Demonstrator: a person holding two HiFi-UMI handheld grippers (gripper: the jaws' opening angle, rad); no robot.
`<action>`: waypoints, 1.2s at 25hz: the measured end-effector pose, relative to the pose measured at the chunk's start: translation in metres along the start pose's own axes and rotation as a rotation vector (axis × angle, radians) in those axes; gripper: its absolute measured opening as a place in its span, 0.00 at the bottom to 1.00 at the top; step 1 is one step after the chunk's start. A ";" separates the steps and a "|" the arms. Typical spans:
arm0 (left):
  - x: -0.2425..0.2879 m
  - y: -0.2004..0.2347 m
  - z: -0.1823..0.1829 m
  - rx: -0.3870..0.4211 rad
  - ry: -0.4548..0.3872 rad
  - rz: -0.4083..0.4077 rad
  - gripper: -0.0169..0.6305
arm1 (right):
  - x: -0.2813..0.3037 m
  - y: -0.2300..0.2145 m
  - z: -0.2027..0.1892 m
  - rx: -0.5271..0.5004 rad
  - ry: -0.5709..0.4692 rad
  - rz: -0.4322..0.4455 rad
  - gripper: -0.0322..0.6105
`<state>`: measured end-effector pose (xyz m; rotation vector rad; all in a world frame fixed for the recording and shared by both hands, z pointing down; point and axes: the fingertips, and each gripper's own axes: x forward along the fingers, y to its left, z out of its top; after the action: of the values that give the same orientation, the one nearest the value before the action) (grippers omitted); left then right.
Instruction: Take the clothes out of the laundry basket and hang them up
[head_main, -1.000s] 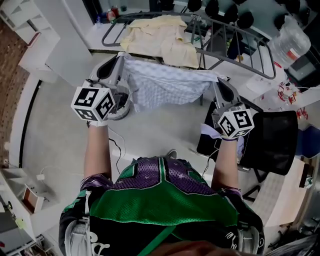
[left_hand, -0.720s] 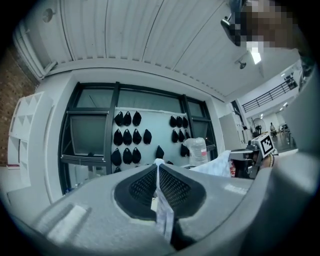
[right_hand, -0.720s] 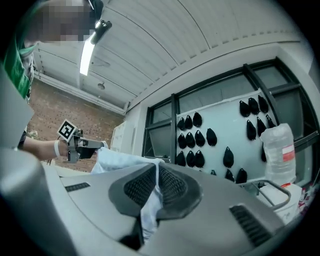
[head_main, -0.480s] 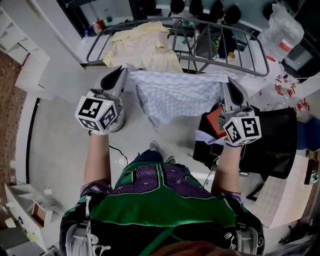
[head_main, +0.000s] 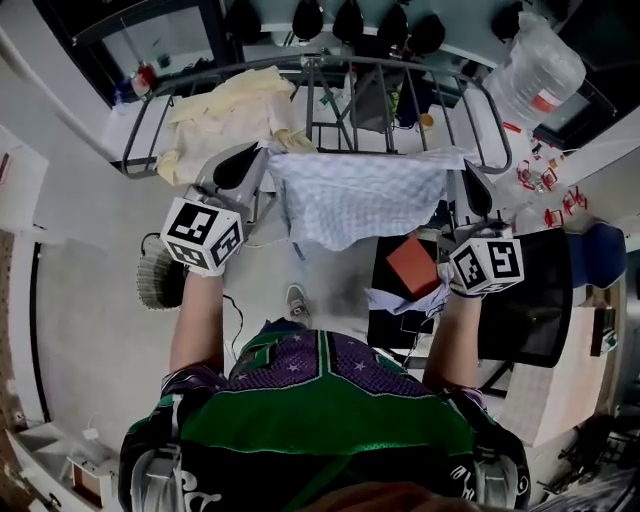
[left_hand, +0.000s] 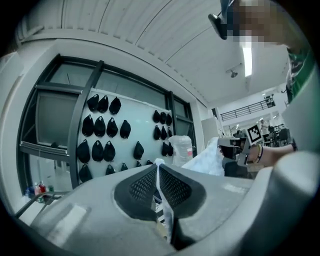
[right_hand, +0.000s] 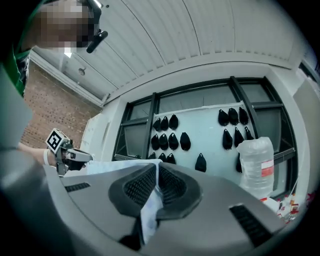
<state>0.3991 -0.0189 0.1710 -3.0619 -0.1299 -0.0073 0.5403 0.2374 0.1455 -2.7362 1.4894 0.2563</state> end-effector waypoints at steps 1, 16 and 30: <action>0.011 0.008 0.001 -0.004 -0.011 -0.007 0.06 | 0.010 -0.006 0.001 0.000 0.001 -0.014 0.07; 0.105 0.096 -0.002 -0.070 -0.087 -0.059 0.06 | 0.108 -0.040 -0.010 0.003 0.034 -0.147 0.07; 0.210 0.099 -0.004 -0.065 -0.062 -0.055 0.06 | 0.164 -0.136 -0.019 0.024 -0.006 -0.161 0.07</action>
<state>0.6167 -0.1003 0.1689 -3.1235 -0.2212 0.0823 0.7444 0.1731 0.1310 -2.8129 1.2530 0.2408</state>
